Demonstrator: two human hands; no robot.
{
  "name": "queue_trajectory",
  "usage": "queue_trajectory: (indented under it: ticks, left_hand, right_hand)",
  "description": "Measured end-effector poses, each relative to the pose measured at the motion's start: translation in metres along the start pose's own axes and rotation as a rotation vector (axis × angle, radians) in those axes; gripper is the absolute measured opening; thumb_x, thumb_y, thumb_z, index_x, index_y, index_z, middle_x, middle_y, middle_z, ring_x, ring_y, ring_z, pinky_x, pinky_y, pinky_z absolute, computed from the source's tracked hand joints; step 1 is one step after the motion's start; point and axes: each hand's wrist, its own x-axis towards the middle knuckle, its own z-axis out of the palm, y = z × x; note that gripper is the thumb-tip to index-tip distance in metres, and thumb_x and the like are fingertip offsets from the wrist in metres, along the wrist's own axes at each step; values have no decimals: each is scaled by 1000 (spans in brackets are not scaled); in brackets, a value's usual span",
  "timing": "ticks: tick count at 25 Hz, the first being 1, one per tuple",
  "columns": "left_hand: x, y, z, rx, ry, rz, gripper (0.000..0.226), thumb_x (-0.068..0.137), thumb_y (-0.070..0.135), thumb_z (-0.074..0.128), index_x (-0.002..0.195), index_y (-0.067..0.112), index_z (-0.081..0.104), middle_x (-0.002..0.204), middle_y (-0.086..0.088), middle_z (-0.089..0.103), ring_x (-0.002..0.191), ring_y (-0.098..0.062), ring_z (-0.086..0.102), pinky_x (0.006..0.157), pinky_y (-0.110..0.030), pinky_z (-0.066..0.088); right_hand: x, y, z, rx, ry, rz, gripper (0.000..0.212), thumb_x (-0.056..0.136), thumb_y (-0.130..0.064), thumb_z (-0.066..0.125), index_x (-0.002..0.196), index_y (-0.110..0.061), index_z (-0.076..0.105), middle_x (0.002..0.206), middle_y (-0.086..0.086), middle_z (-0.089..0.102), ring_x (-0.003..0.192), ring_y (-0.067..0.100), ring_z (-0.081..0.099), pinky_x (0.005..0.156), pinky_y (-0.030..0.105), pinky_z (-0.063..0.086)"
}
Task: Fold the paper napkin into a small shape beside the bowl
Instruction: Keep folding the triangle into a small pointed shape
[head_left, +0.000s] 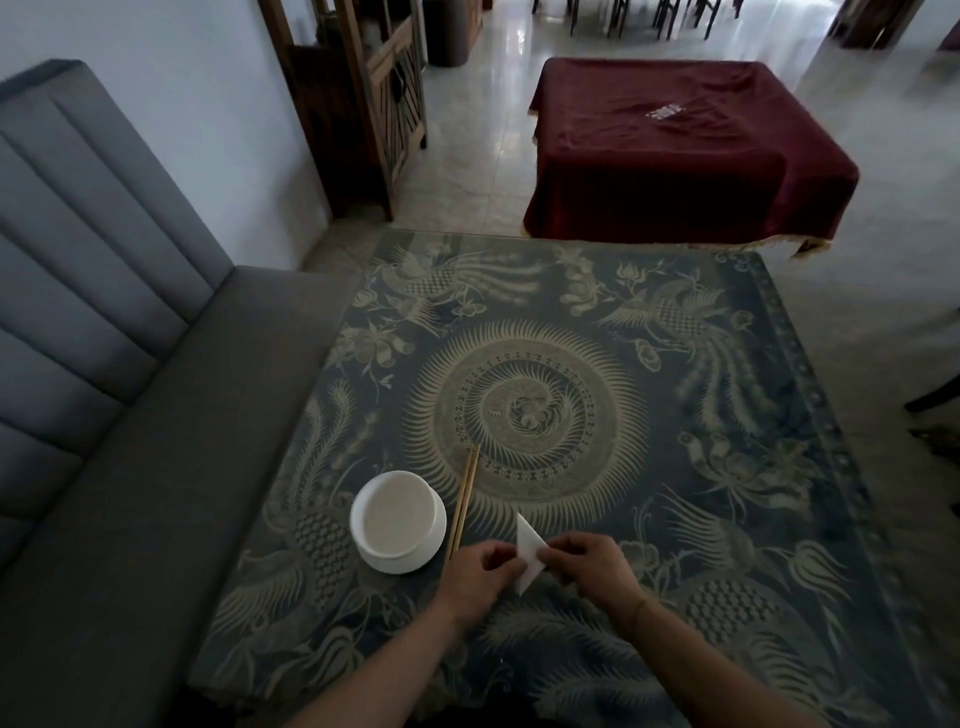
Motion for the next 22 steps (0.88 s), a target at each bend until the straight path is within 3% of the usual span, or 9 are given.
queue_trajectory:
  ticks: [4,7,9,11,14,18,22]
  left_hand:
    - [0,-3,-3,-72,72,-25,10,84,12,76,86,21,72,88,-5,74,86,-22,67,84,-45,53]
    - [-2,-1,-8,14,152,-37,12,85,17,75,83,28,69,83,10,71,81,-11,66,71,-16,50]
    - [-3,2,-11,67,244,-31,7,85,17,74,91,22,72,83,12,69,79,-3,64,66,-5,43]
    - [-5,4,-13,102,321,-35,7,85,16,75,91,17,73,82,8,69,77,-5,63,65,-6,42]
    - [-9,6,-14,120,360,-71,6,83,17,76,87,19,72,80,7,68,79,-9,64,71,-18,44]
    - [-11,6,-14,195,415,-127,8,84,22,75,81,25,68,79,9,67,81,-12,64,73,-25,46]
    - [-12,7,-12,350,471,-140,8,86,31,71,86,23,71,85,7,72,82,-13,64,68,-25,42]
  right_hand:
    - [4,-5,14,5,17,7,6,83,-22,76,79,-19,74,64,-2,70,49,3,58,45,17,42]
    - [6,-6,23,0,11,19,8,83,-25,77,77,-20,74,62,-3,70,50,2,59,46,17,45]
    - [10,-5,27,-12,15,33,10,81,-26,78,75,-19,75,63,-2,70,53,4,60,52,22,50]
    - [14,-4,30,-53,8,46,10,80,-27,79,74,-20,75,64,-2,71,56,6,61,56,26,52]
    - [23,-4,34,-93,-10,32,7,79,-27,80,73,-24,76,67,-5,73,63,8,66,65,29,55]
    - [33,-5,41,-168,-22,10,6,78,-30,79,73,-30,75,73,-12,73,74,2,66,74,26,54]
    - [37,-6,47,-224,1,-13,2,79,-28,77,78,-28,75,78,-12,72,78,3,65,77,28,54]
